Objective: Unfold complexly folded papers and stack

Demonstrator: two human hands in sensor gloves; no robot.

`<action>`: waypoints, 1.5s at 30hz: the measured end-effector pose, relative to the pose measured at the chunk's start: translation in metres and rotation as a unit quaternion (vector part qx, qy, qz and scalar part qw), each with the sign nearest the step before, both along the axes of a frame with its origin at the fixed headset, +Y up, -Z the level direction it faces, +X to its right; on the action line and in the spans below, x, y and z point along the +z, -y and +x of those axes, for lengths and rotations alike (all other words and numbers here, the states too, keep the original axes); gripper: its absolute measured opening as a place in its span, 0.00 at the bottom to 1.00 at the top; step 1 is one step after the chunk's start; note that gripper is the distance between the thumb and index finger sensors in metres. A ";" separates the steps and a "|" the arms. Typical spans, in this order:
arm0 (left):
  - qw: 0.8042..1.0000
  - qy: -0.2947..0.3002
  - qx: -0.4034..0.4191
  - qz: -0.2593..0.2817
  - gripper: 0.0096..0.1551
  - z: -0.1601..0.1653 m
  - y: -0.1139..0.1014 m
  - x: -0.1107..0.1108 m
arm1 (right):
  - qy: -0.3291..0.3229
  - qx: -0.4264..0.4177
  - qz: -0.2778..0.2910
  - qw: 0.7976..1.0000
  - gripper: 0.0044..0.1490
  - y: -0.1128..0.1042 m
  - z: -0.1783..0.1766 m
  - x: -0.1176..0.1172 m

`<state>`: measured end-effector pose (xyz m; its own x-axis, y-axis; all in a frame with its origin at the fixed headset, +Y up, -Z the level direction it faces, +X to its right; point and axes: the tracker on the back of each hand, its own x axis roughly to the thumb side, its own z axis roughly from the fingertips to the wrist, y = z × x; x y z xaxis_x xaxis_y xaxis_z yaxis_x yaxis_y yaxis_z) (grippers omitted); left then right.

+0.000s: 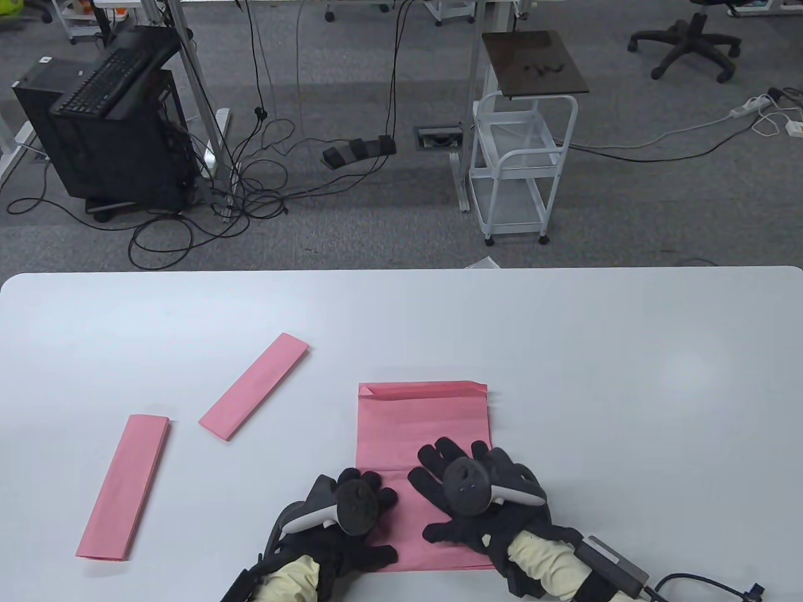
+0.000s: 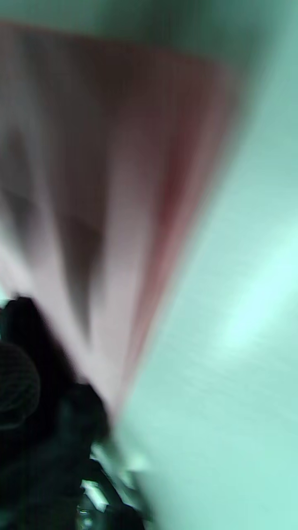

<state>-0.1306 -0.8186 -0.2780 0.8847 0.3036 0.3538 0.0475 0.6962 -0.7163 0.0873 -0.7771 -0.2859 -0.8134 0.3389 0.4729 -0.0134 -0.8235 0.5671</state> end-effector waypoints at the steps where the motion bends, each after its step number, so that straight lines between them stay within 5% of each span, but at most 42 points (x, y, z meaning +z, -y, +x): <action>1: 1.000 0.000 -0.002 -0.001 0.53 0.000 0.000 0.000 | 0.005 -0.002 -0.014 1.000 0.53 0.006 -0.001 0.001; 5: 1.000 -0.004 -0.007 -0.003 0.53 -0.001 0.000 0.001 | 0.044 0.019 -0.079 0.996 0.52 0.032 0.025 0.003; 13: 1.000 -0.003 -0.008 -0.004 0.53 0.000 0.000 0.001 | 0.129 0.011 -0.081 0.988 0.49 0.030 0.096 0.009; 17: 1.000 -0.002 -0.009 -0.003 0.53 0.000 0.000 0.001 | 0.113 0.023 -0.064 0.991 0.49 0.019 0.086 0.009; 20: 1.000 -0.001 -0.009 -0.004 0.53 0.000 0.000 0.001 | 0.065 -0.001 -0.001 0.998 0.49 0.003 0.059 0.008; 25: 1.000 0.000 -0.012 -0.004 0.53 0.000 -0.001 0.001 | 0.012 0.010 -0.067 0.998 0.47 0.015 0.012 -0.009; 29: 1.000 0.000 -0.012 -0.003 0.53 0.001 -0.001 0.001 | 0.050 0.003 -0.083 0.995 0.43 0.024 0.022 -0.035; 33: 1.000 0.002 -0.011 -0.003 0.53 0.001 -0.001 0.002 | 0.169 -0.010 -0.090 0.982 0.38 0.024 0.069 -0.065; 38: 1.000 0.003 -0.010 -0.003 0.53 0.001 -0.001 0.002 | 0.233 -0.030 -0.089 0.968 0.36 0.025 0.095 -0.072; 42: 1.000 0.003 -0.011 -0.003 0.53 0.001 -0.001 0.002 | 0.198 0.022 -0.035 0.979 0.39 0.011 0.078 -0.066; 45: 1.000 0.003 -0.010 -0.004 0.53 0.001 -0.001 0.002 | 0.097 0.000 0.010 0.995 0.43 0.000 0.047 -0.050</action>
